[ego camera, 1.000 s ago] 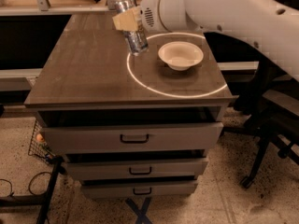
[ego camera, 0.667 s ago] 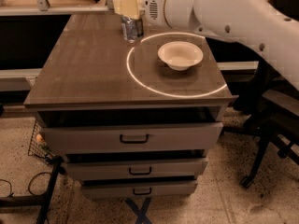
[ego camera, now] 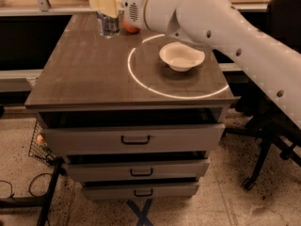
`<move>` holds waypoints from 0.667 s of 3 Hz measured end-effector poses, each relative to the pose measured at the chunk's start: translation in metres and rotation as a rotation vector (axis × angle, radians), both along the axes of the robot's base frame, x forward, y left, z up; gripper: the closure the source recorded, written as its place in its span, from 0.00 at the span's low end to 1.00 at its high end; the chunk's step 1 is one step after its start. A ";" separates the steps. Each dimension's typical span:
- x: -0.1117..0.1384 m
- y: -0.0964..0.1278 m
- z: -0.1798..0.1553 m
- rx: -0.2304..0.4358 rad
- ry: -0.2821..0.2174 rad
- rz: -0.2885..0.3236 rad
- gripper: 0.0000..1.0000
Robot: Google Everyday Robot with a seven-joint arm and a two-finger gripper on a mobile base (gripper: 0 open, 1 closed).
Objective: Place redbull can upright
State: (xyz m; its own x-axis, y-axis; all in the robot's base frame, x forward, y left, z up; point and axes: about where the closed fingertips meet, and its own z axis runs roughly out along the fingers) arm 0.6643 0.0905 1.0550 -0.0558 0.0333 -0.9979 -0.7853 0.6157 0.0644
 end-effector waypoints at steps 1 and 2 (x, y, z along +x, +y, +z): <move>0.002 0.020 -0.020 -0.033 0.048 -0.029 1.00; 0.003 0.019 -0.021 -0.032 0.051 -0.031 1.00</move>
Offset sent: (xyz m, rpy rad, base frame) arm 0.0078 0.0241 -0.0336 -0.0291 0.0851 -0.0550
